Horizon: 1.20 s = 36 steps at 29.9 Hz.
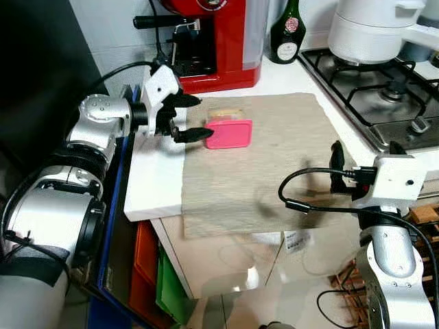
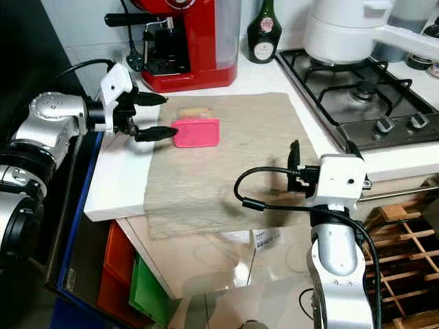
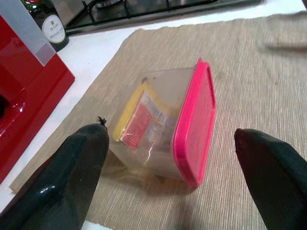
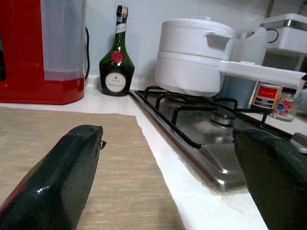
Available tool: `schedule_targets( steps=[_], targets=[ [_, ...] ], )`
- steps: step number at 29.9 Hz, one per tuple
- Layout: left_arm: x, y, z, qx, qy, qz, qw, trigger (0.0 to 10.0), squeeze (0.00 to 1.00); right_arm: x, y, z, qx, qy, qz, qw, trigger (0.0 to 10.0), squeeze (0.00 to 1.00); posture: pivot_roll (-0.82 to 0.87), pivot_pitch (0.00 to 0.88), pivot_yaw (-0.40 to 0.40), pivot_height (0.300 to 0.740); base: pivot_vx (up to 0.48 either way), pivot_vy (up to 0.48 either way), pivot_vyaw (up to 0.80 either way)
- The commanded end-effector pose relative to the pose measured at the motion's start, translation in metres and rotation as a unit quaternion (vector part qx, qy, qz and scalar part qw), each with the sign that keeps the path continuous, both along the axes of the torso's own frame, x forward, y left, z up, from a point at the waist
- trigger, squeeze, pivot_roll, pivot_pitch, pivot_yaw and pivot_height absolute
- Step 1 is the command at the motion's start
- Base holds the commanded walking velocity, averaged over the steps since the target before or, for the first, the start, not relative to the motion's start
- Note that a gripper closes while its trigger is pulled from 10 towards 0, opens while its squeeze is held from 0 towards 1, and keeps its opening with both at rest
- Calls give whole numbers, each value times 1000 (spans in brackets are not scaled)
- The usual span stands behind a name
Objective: Restocking fridge
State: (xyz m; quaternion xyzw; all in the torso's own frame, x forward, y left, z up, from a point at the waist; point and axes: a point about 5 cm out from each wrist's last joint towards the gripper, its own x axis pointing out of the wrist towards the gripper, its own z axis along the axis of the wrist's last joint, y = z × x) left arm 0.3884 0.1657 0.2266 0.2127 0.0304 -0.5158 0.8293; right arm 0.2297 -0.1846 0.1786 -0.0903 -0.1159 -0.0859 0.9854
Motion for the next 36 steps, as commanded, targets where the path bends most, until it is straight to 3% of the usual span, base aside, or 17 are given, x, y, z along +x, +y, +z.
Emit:
schedule_targets(
  steps=[1, 8, 9, 10, 11, 12, 18, 19, 20, 25, 36],
  targets=[
    [-1, 3, -4, 13, 6, 2, 1000, 10000, 1000, -3, 1, 5, -6, -3, 4, 1000, 10000, 0, -292, 44, 101, 740, 0, 0, 0],
    [-1, -4, -10, 8, 16, -9, 1000, 10000, 1000, -8, -1, 6, -14, 1, 2, 1000, 10000, 0, -318, 61, 96, 740, 0, 0, 0],
    [-2, -6, -11, 9, 16, -12, 1000, 10000, 588, -9, -1, 6, -15, 2, 1, 1000, 10000, 0, -326, 59, 98, 740, 0, 0, 0],
    [-2, -6, -12, 10, 15, -14, 1000, 10000, 286, -9, -1, 6, -16, 3, 0, 1000, 10000, 0, -327, 58, 98, 740, 0, 0, 0],
    [-2, -6, -12, 10, 15, -14, 1000, 10000, 286, -9, -1, 6, -16, 3, 0, 1000, 10000, 0, -327, 58, 98, 740, 0, 0, 0],
    [-2, -7, -12, 9, 16, -15, 1000, 10000, 0, -10, -2, 6, -17, 4, -1, 1000, 10000, 0, -329, 55, 100, 740, 0, 0, 0],
    [-2, -11, -15, 4, 20, -12, 1000, 10000, 0, -11, -2, 6, -18, 7, -4, 1000, 10000, 0, -325, 47, 101, 740, 0, 0, 0],
    [0, -10, -15, 5, 21, -1, 1000, 1843, 0, -11, -2, 6, -18, 8, -4, 1000, 10000, 0, -321, 45, 100, 740, 0, 0, 0],
    [1, -9, -17, 10, 23, 11, 1000, 0, 0, -10, -1, 6, -17, 8, -3, 1000, 10000, 0, -316, 46, 99, 740, 0, 0, 0],
    [1, -4, -20, 16, 35, 31, 999, 0, 0, -9, 1, 4, -15, 12, 1, 1000, 10000, 0, -302, 53, 94, 740, 0, 0, 0],
    [-3, 1, -27, 47, 56, 9, 997, 0, 0, -5, 4, 1, -10, 18, 8, 1000, 10000, 0, -282, 59, 89, 740, 0, 0, 0]
  ],
)
